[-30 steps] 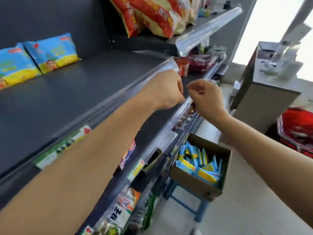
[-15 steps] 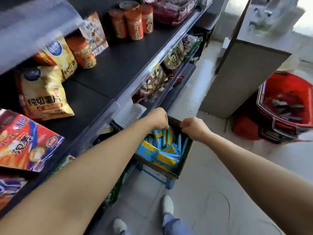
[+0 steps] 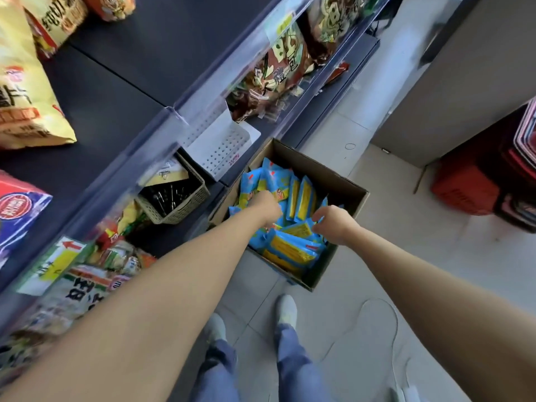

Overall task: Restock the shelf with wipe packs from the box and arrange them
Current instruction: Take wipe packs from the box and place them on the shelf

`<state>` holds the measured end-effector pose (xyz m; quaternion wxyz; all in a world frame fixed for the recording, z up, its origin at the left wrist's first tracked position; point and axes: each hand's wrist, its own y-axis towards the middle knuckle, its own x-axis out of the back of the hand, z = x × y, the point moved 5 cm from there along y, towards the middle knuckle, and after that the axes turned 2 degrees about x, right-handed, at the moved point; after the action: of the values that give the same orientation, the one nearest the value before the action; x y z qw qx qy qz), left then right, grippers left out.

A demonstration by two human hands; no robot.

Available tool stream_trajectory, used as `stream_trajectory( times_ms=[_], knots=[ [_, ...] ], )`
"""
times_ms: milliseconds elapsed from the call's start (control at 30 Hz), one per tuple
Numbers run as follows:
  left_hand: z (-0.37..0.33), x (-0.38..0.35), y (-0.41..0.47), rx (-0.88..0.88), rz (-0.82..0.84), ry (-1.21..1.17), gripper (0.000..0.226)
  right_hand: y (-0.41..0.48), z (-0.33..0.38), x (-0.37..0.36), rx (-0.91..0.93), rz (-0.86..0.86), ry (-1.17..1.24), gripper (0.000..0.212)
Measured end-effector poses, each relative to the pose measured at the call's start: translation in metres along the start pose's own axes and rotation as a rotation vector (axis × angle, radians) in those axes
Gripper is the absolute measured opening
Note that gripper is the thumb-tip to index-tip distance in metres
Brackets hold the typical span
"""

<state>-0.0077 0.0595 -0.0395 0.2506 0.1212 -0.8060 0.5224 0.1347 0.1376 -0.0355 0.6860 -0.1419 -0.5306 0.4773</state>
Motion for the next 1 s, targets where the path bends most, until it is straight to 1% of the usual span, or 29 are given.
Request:
stream_trajectory(
  times_ms=[67,100,133,167,233,267,333,433,533,600,633,667,733,800,900,1000],
  knots=[
    [0.003,0.004,0.019,0.006,-0.099,-0.018,0.026,0.011,-0.004,-0.008,-0.019,0.013,-0.003,0.037],
    [0.004,0.009,0.018,0.023,-0.118,-0.019,0.028,0.016,-0.005,-0.012,-0.023,0.017,-0.011,0.037],
    [0.004,0.009,0.025,0.036,-0.131,-0.054,0.023,0.021,-0.005,-0.015,-0.025,0.016,-0.022,0.036],
    [0.003,0.010,0.030,0.046,-0.131,-0.106,0.024,0.025,-0.006,-0.017,-0.027,0.002,-0.032,0.034],
    [0.000,0.007,0.043,0.046,-0.116,-0.193,0.039,0.035,-0.009,-0.019,-0.050,-0.039,-0.029,0.035],
    [-0.001,0.003,0.050,0.046,-0.113,-0.236,0.042,0.038,-0.010,-0.019,-0.064,-0.049,-0.032,0.037],
    [0.000,-0.007,0.066,0.067,-0.115,-0.312,0.043,0.046,-0.011,-0.021,-0.076,-0.028,-0.059,0.039],
    [0.002,-0.016,0.081,0.114,-0.138,-0.388,0.045,0.057,-0.013,-0.026,-0.076,0.053,-0.077,0.031],
    [0.005,-0.017,0.089,0.136,-0.191,-0.428,0.043,0.061,-0.013,-0.024,-0.068,0.039,-0.019,0.026],
    [0.003,-0.015,0.089,0.110,-0.212,-0.414,0.033,0.059,-0.013,-0.017,-0.084,0.002,0.062,0.026],
    [0.001,-0.013,0.086,0.090,-0.223,-0.406,0.022,0.057,-0.014,-0.013,-0.099,-0.025,0.131,0.025],
    [-0.002,-0.010,0.082,0.065,-0.235,-0.404,0.018,0.053,-0.014,-0.009,-0.123,-0.045,0.224,0.026],
    [-0.007,-0.004,0.075,0.023,-0.249,-0.392,0.032,0.043,-0.012,-0.002,-0.170,-0.084,0.440,0.029],
    [-0.012,0.011,0.060,-0.032,-0.285,-0.402,0.040,0.031,-0.007,0.006,-0.159,-0.167,0.571,0.025],
    [-0.020,0.043,0.027,-0.106,-0.325,-0.387,0.041,0.005,0.010,0.020,-0.112,-0.306,0.570,0.023],
    [-0.031,0.078,-0.012,-0.200,-0.376,-0.322,0.041,-0.025,0.033,0.039,-0.074,-0.406,0.543,0.033]
  ],
)
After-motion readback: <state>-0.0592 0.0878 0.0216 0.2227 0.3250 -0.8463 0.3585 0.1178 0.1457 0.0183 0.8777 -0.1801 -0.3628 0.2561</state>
